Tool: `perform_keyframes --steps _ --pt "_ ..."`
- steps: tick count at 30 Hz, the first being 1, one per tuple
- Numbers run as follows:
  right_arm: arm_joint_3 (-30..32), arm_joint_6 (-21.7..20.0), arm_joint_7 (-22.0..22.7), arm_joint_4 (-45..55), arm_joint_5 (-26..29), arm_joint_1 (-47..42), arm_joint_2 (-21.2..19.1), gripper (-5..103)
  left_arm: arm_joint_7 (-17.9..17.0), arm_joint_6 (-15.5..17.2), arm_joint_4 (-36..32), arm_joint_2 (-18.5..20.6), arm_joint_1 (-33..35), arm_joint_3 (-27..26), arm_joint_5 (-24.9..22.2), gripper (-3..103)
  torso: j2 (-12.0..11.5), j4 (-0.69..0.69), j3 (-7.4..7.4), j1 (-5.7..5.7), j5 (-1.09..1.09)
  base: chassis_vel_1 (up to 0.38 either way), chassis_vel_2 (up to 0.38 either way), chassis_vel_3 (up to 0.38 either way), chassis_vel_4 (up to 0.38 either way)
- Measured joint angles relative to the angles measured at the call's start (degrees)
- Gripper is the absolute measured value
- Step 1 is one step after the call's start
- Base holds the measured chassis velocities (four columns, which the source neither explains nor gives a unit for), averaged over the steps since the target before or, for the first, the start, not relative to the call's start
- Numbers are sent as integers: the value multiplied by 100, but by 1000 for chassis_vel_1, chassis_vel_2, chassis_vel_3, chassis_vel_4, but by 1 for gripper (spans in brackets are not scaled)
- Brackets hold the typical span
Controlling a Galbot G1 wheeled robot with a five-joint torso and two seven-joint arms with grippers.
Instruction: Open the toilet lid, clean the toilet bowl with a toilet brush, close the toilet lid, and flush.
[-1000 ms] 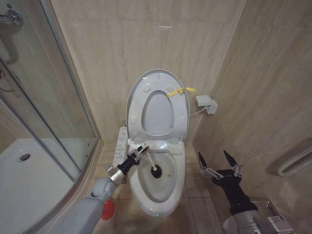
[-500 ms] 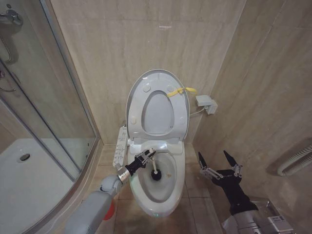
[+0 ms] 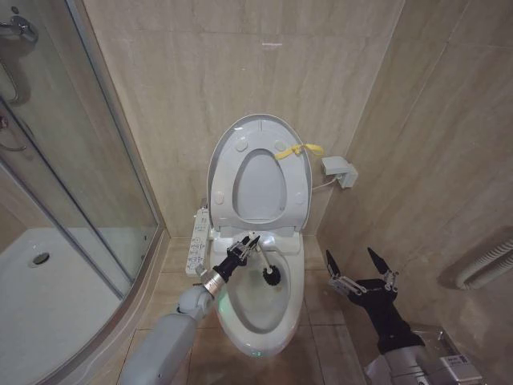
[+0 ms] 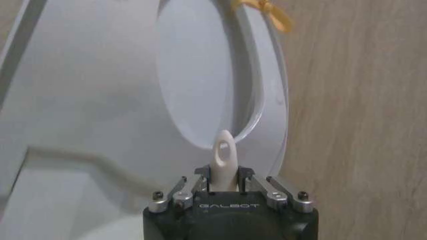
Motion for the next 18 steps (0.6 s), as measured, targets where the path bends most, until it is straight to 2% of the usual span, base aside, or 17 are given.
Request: perform_keyframes --steps 6,10,18 --pt "0 0 0 0 0 0 0 100 -102 -59 203 -242 41 -18 -58 26 0 0 0 0 0 0 0 0 0" --pt "0 0 0 0 0 0 0 100 -74 -217 498 -399 13 -77 274 26 0 1 -1 0 0 0 0 0 0" --pt "0 0 0 0 0 0 0 100 -214 -254 267 -517 -20 -41 179 26 0 -2 0 0 -1 0 0 0 0"
